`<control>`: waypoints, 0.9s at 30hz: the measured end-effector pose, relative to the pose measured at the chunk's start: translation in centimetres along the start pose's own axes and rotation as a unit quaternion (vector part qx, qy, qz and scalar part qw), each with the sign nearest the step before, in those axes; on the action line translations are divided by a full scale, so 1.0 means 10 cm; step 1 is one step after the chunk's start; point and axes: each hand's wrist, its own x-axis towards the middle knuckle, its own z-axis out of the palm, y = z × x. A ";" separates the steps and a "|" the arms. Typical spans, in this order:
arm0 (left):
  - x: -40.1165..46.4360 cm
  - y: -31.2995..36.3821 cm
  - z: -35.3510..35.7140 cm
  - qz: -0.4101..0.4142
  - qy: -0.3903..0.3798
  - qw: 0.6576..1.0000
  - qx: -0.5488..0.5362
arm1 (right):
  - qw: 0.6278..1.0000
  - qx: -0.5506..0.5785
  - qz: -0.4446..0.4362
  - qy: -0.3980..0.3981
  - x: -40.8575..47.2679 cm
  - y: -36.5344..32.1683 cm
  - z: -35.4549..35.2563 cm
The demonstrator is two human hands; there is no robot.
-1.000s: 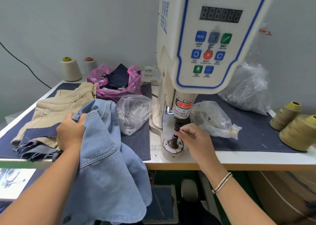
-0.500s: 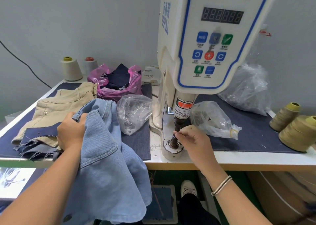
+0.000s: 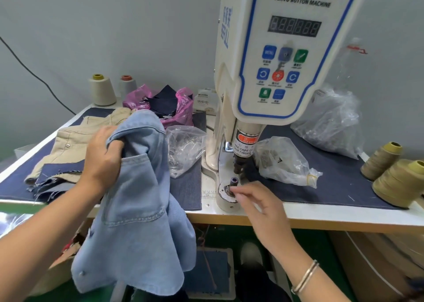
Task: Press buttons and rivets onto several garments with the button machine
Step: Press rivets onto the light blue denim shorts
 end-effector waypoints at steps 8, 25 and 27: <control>-0.17 0.98 0.03 -0.078 -0.251 0.926 -0.271 | 0.975 0.103 -0.101 -0.172 0.37 -0.60 0.38; -0.22 0.77 0.19 -0.290 -0.452 0.820 -0.198 | 0.858 0.436 0.218 -0.164 0.06 -0.12 -0.08; -0.25 0.70 0.23 -0.234 -0.527 0.808 -0.117 | 0.850 0.433 0.267 -0.133 0.06 -0.04 -0.13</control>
